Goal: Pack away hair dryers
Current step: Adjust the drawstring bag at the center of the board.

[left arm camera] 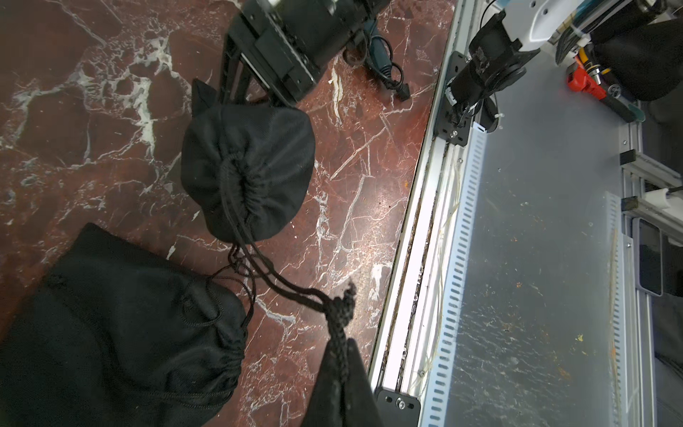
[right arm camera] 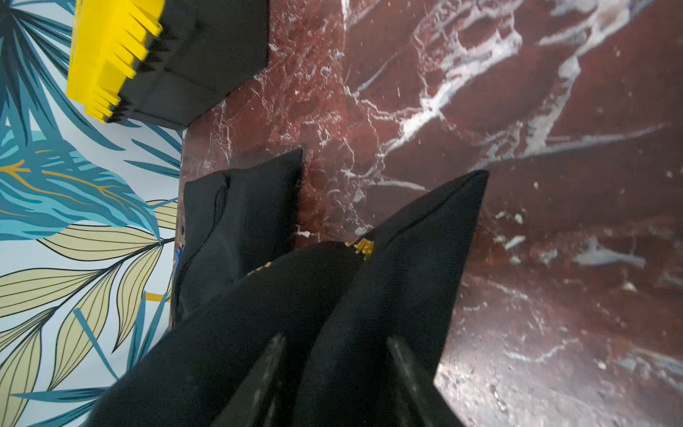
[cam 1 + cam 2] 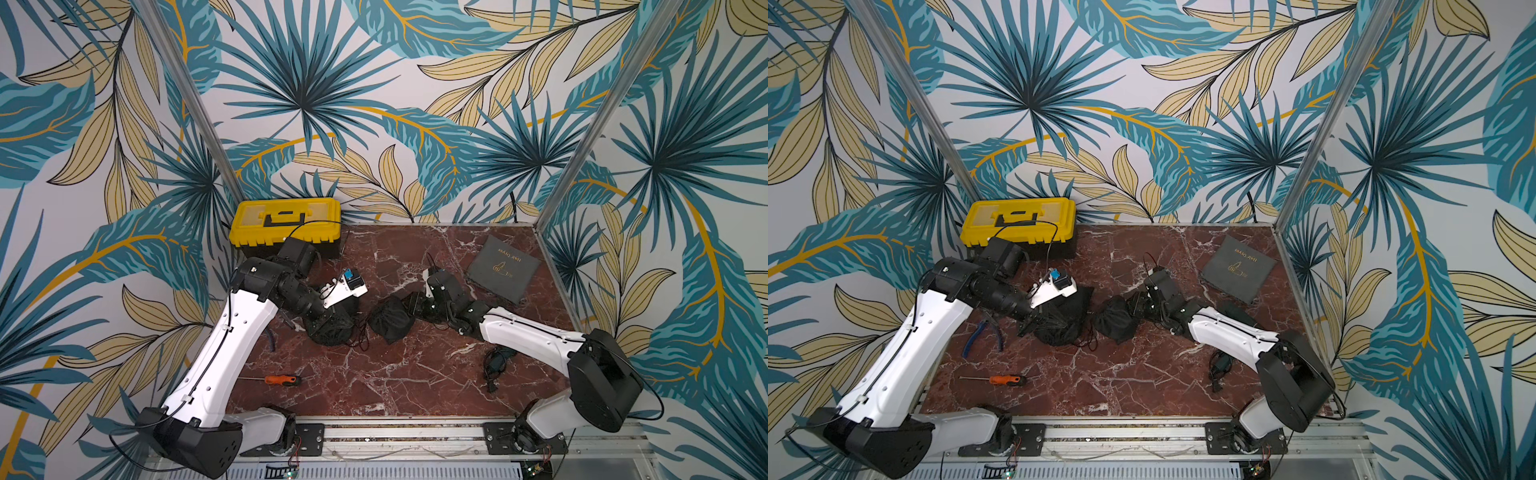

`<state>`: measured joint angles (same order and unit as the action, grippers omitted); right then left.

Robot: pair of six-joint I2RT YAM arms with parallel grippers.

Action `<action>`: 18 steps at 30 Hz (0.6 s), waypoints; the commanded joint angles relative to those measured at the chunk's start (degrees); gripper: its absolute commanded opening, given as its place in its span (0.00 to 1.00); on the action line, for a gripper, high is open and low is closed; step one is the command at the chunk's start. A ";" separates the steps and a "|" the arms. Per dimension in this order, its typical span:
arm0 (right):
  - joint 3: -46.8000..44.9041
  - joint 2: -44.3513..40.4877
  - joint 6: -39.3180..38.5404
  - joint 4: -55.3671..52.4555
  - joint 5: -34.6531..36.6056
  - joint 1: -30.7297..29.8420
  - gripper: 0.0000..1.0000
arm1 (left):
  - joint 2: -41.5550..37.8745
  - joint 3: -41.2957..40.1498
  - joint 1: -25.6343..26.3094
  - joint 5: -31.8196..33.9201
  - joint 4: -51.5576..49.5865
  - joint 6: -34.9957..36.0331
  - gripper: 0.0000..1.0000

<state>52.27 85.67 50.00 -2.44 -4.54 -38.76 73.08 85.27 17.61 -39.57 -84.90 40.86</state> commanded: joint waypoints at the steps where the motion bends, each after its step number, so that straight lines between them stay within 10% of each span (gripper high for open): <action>1: -3.42 -5.26 1.85 -1.60 4.12 -0.57 0.49 | 1.42 5.11 0.29 -3.33 1.16 -0.15 0.00; 6: -3.79 -11.77 2.72 -13.86 8.80 -0.57 0.54 | 6.30 9.07 0.31 -7.76 1.16 -1.16 0.00; 18: -11.61 -17.82 11.44 -13.68 -4.44 -1.64 0.48 | 11.28 15.91 0.88 -14.26 2.17 -4.25 0.00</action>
<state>42.11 69.23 58.67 -15.31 -3.90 -39.79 83.79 98.10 18.22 -50.83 -83.72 37.85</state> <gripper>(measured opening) 0.486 0.044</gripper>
